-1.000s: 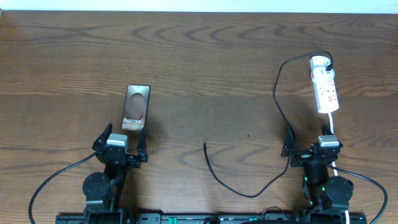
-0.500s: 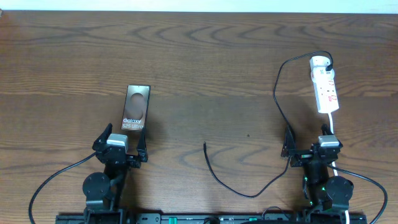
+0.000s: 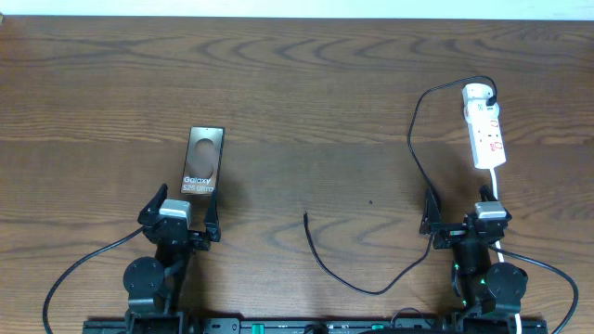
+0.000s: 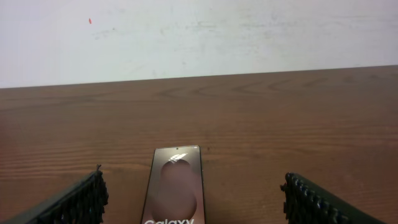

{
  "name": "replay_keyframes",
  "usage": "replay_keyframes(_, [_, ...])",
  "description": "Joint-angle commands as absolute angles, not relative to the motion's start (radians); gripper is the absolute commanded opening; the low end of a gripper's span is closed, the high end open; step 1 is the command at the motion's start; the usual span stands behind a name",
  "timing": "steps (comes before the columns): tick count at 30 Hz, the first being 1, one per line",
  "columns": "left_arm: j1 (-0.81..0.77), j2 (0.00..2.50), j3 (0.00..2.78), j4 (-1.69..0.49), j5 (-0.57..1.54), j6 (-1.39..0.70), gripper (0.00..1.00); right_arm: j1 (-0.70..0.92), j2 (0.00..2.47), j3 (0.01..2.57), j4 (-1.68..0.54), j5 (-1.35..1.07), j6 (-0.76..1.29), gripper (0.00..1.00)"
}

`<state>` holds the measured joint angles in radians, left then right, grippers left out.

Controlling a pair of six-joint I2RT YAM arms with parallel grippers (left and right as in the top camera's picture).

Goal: Plug charger to phone and switch on socket

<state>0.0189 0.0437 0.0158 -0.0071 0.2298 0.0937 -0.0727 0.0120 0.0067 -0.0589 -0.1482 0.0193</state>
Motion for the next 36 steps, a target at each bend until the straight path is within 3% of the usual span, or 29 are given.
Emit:
replay_keyframes(1, [0.023, 0.039, 0.005, -0.052, 0.180, 0.094, 0.87, -0.071, 0.007, 0.006, -0.064, -0.140, 0.037, 0.99])
replay_keyframes(14, [0.023, 0.039, 0.014, -0.051, 0.191, 0.088, 0.87, -0.071, 0.007, 0.006, -0.064, -0.140, 0.037, 0.99])
replay_keyframes(21, [0.023, 0.113, 0.190, -0.119, 0.164, 0.028, 0.87, -0.071, 0.007, 0.006, -0.064, -0.140, 0.037, 0.99])
replay_keyframes(29, [0.023, 0.642, 0.736, -0.414, 0.168, 0.025, 0.87, -0.071, 0.007, 0.006, -0.064, -0.140, 0.037, 0.99])
replay_keyframes(36, [0.023, 1.351, 1.464, -0.955, 0.172, 0.029, 0.87, -0.071, 0.007, 0.006, -0.064, -0.140, 0.037, 0.99])
